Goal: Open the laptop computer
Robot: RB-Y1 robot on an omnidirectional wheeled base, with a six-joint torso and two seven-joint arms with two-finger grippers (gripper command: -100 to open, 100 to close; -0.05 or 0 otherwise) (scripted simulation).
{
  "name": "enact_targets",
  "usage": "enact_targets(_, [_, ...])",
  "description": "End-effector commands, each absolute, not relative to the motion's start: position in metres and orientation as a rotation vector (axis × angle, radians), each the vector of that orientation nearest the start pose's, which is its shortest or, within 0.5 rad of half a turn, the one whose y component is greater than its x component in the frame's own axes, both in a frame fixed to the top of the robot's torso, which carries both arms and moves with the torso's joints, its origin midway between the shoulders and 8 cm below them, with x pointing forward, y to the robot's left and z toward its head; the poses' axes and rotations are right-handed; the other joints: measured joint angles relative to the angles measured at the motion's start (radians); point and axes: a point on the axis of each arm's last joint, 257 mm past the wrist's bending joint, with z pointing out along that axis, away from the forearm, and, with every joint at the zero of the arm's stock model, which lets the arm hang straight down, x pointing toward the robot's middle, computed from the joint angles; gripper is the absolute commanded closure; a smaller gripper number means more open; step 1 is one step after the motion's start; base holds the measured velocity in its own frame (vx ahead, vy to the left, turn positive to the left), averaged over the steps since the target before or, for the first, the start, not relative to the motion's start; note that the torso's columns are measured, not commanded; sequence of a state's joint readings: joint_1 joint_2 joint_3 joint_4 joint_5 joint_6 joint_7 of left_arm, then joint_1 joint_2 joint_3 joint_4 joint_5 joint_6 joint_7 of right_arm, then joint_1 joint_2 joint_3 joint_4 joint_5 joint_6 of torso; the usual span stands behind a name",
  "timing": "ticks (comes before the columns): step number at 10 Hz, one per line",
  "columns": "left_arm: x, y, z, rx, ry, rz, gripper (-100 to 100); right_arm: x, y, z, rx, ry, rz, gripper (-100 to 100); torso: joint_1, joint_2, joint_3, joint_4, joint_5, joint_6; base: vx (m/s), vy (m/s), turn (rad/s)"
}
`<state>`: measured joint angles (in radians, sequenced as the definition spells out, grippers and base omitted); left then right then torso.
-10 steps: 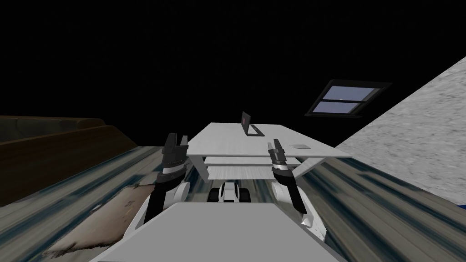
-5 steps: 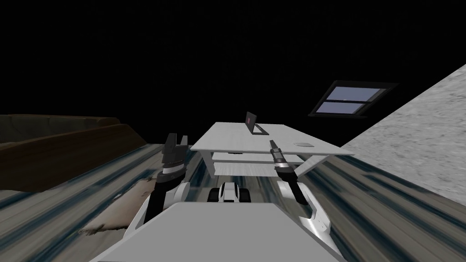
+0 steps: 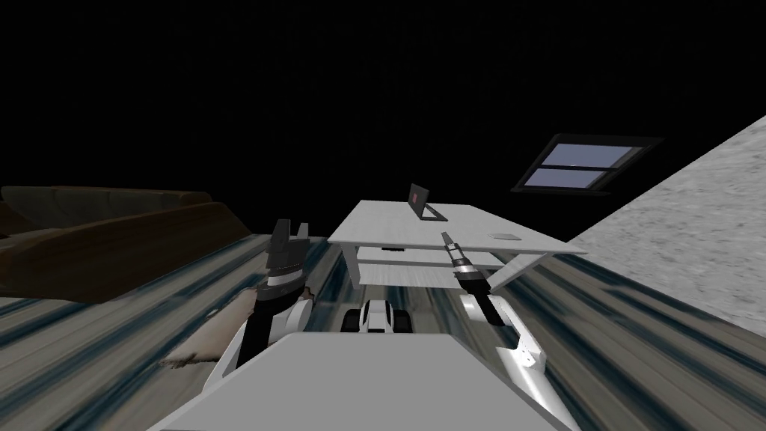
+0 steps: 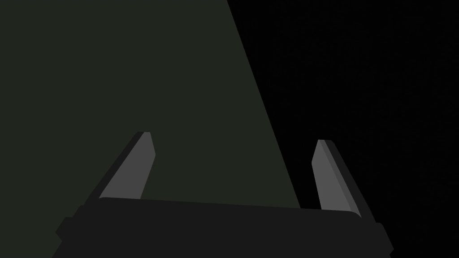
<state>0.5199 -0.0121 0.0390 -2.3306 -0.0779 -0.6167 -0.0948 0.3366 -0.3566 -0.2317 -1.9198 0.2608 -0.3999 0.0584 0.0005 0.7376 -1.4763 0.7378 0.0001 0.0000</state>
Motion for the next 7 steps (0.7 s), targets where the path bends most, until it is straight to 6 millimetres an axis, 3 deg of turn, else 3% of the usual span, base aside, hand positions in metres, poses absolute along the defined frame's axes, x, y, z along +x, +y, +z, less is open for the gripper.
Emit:
enact_targets(1, [0.311, 0.276, 0.06, -0.457, 0.567, -1.15, 0, 0.44, -0.396, -0.091, 0.342, 1.215, 0.57, -100, 0.002, 0.002, 0.001, 0.001, 0.001, 0.0, -0.094, 0.183, 0.082])
enact_targets(3, [0.311, 0.276, 0.06, -0.457, 0.567, -1.15, 0, 0.445, -0.411, -0.1, 0.324, 1.25, 0.5, -100, 0.0, 0.0, 0.0, 0.0, 0.0, 0.0, -0.067, 0.142, 0.067])
enact_targets(7, [0.311, 0.276, 0.06, -0.457, 0.567, -1.15, 0, 0.465, -0.468, -0.12, 0.234, 1.363, 0.223, -100, 0.0, -0.001, 0.0, 0.0, 0.0, 0.0, -0.044, 0.096, 0.126])
